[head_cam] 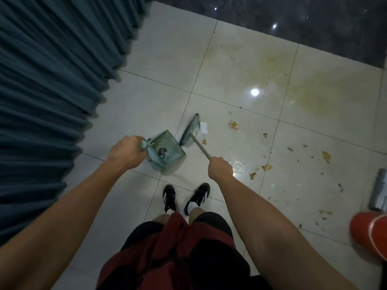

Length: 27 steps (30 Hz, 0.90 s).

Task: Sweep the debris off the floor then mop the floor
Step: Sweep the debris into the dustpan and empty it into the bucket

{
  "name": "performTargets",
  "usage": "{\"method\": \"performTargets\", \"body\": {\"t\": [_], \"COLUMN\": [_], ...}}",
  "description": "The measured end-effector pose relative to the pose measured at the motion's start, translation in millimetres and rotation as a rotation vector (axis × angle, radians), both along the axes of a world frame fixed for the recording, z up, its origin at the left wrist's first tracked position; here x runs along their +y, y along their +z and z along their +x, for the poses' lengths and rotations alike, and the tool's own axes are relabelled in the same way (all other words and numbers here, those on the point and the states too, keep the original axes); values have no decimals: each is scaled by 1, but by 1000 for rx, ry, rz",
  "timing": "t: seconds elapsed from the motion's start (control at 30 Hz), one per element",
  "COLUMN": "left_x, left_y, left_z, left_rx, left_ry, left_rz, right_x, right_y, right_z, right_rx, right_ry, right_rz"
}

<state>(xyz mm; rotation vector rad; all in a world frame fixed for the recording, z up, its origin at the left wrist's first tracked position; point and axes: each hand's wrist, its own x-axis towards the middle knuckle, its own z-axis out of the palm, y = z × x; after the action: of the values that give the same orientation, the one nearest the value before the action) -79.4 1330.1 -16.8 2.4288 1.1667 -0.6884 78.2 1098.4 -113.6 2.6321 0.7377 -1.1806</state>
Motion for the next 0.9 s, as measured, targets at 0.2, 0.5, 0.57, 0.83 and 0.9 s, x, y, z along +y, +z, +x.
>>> {"method": "performTargets", "body": {"t": [0.2, 0.5, 0.57, 0.83, 0.9], "left_x": [17, 15, 9, -52, -75], "left_y": [-9, -20, -22, -27, -28], "left_z": [12, 16, 18, 28, 27], "left_rx": [-34, -35, -33, -21, -25], "left_ry": [-121, -300, -333, -451, -486], "left_rz": [-59, -120, -121, -94, -81], "right_x": [-9, -52, -63, -146, -176], "right_y": [5, 9, 11, 9, 7], "right_z": [-14, -55, -61, -89, -98], "right_rx": [-15, -63, -77, -74, -67], "right_ry": [-114, -221, -258, -391, -422], "right_rz": [-53, -107, -113, -127, -134]}}
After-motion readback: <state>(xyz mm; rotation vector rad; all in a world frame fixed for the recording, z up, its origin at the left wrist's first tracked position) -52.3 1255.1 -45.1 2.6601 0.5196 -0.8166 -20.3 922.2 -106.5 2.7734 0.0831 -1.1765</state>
